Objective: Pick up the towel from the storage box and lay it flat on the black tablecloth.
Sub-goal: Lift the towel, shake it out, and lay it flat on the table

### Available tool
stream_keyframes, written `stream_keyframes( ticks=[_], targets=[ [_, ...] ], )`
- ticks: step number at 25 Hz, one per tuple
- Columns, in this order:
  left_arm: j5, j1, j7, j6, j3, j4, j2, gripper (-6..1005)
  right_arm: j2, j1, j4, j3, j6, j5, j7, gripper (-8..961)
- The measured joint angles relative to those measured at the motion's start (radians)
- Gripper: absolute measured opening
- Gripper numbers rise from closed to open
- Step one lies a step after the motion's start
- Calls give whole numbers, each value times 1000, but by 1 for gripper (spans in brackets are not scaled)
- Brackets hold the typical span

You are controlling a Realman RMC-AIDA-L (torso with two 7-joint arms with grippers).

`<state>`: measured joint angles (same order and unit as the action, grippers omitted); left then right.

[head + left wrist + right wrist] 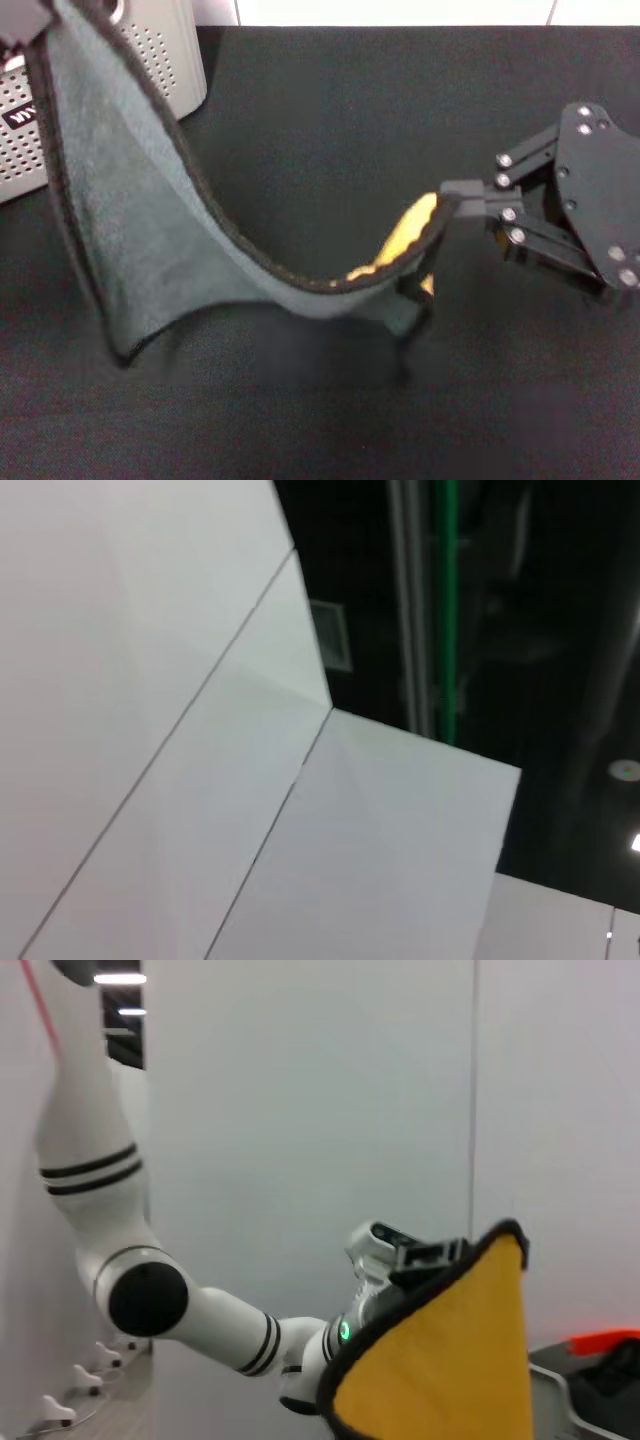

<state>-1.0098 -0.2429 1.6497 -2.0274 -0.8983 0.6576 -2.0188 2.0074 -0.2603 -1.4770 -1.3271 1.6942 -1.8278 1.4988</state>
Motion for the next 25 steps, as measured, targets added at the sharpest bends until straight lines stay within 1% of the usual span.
stream_keyframes(
  ticks=[2, 7, 10, 11, 12, 14, 17, 19, 23, 25],
  targets=[
    [-3, 25, 3, 0, -2, 6, 1, 13, -1, 27, -52, 2, 12, -4, -32, 12],
    [-7, 87, 15, -3, -14, 19, 4, 13, -2, 141, -134, 36, 33, -39, -71, 12],
    [-8, 119, 40, -8, -51, 45, 2, 13, -6, 227, -207, 42, 56, -54, -108, 12],
    [-7, 132, 49, -9, -71, 56, 1, 13, -6, 244, -220, 42, 62, -56, -110, 11],
    [-4, 144, 53, -9, -91, 64, 0, 13, -6, 281, -241, 43, 76, -66, -112, 11],
    [2, 168, 55, -9, -113, 74, -3, 13, -5, 326, -258, 42, 91, -85, -110, 11],
    [5, 228, 53, -10, -132, 102, -6, 13, -2, 370, -271, 35, 103, -94, -113, 11],
    [3, 266, 44, -11, -136, 113, -5, 13, 0, 388, -279, 28, 109, -102, -110, 11],
    [17, 310, 51, -11, -143, 145, -3, 13, -12, 435, -315, 8, 115, -144, -105, 12],
    [25, 326, 74, -12, -173, 181, -4, 13, -15, 445, -310, 2, 117, -157, -118, 13]
  ],
)
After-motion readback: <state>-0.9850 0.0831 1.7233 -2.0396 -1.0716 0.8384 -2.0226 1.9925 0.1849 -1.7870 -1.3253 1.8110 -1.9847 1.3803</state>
